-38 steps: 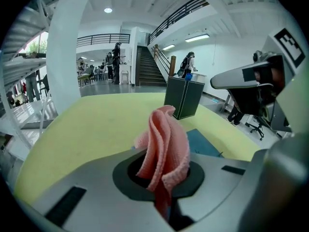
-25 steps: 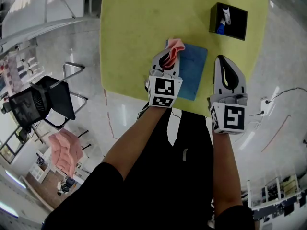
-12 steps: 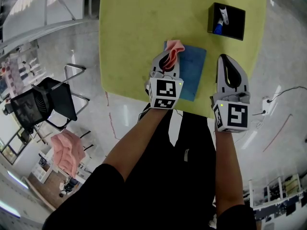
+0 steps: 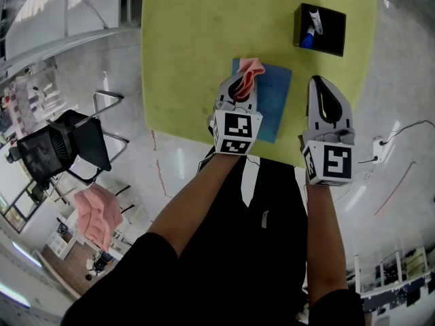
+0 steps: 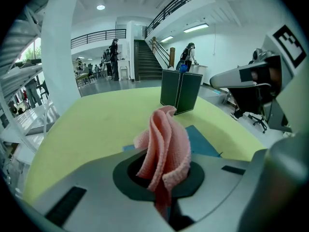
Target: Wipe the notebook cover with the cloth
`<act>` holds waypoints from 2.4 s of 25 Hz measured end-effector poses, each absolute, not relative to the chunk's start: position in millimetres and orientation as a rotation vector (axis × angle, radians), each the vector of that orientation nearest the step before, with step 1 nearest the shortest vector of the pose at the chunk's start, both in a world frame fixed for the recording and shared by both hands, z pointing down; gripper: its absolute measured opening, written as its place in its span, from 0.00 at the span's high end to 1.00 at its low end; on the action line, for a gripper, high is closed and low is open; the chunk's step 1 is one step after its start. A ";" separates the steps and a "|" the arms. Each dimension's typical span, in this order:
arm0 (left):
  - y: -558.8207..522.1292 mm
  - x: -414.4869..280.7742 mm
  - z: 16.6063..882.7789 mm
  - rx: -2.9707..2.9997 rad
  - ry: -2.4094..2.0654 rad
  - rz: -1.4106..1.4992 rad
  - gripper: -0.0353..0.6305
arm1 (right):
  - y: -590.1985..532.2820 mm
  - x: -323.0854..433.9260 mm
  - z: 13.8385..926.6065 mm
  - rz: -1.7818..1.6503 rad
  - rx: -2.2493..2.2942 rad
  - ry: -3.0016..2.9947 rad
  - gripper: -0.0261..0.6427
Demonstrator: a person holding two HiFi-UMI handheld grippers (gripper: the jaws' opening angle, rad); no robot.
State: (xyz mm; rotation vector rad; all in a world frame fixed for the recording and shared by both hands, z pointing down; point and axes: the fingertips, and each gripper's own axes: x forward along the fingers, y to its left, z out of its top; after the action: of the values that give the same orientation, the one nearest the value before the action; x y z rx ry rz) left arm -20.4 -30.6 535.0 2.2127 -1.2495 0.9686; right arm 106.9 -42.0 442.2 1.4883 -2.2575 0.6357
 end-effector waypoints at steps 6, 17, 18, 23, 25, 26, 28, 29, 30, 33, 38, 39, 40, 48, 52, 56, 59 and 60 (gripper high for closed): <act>-27.4 -10.3 534.6 2.207 -1.222 0.946 0.91 | -43.1 114.5 443.6 0.641 1.508 -2.247 0.92; -23.7 3.7 534.6 2.226 -1.173 0.937 0.91 | -40.2 124.3 446.5 0.667 1.535 -2.226 0.91; -22.6 6.7 534.2 2.229 -1.166 0.936 0.91 | -40.8 125.9 446.1 0.667 1.537 -2.222 0.91; -15.4 25.5 532.5 2.257 -1.111 0.934 0.91 | -40.9 136.0 446.3 0.696 1.567 -2.163 0.91; -14.8 29.9 533.7 2.256 -1.110 0.927 0.91 | -38.9 140.7 449.2 0.704 1.573 -2.158 0.91; -15.0 30.9 533.7 2.254 -1.114 0.922 0.91 | -37.5 142.8 450.1 0.708 1.574 -2.158 0.91; -16.2 31.8 531.4 2.250 -1.122 0.915 0.91 | -35.0 145.6 450.3 0.712 1.575 -2.161 0.91; -16.8 32.0 530.5 2.244 -1.123 0.915 0.91 | -34.5 146.6 450.0 0.716 1.579 -2.159 0.91; -17.1 32.3 530.7 2.236 -1.121 0.915 0.91 | -34.3 147.5 450.2 0.722 1.585 -2.156 0.91; -18.0 35.5 534.5 2.223 -1.119 0.910 0.91 | -34.3 149.8 454.2 0.728 1.591 -2.154 0.91; -14.5 48.0 531.4 2.233 -1.095 0.902 0.91 | -32.7 153.7 451.1 0.716 1.590 -2.152 0.91; -13.6 49.5 530.9 2.232 -1.092 0.900 0.91 | -32.0 154.2 450.2 0.716 1.592 -2.152 0.91; -13.0 50.4 530.7 2.231 -1.091 0.899 0.91 | -31.3 154.3 449.6 0.718 1.593 -2.152 0.91; -7.0 67.2 533.1 2.241 -1.020 0.891 0.91 | -23.2 153.7 453.5 0.721 1.589 -2.143 0.91; -4.3 74.7 533.0 2.242 -0.997 0.891 0.91 | -18.0 157.4 455.0 0.716 1.602 -2.126 0.91; -3.8 75.3 530.3 2.227 -0.973 0.865 0.91 | -13.6 160.4 451.9 0.707 1.615 -2.108 0.91; -4.3 75.2 522.0 2.228 -0.932 0.793 0.91 | -13.5 161.0 445.9 0.713 1.643 -2.104 0.91; -5.3 75.0 518.3 2.230 -0.917 0.752 0.91 | -14.7 160.8 445.2 0.710 1.653 -2.103 0.91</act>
State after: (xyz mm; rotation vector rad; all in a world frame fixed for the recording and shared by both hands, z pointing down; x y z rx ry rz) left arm 75.0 -5.3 518.3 2.2298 -0.9171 0.7517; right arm 160.8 -14.7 445.2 1.6534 -2.1033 0.7105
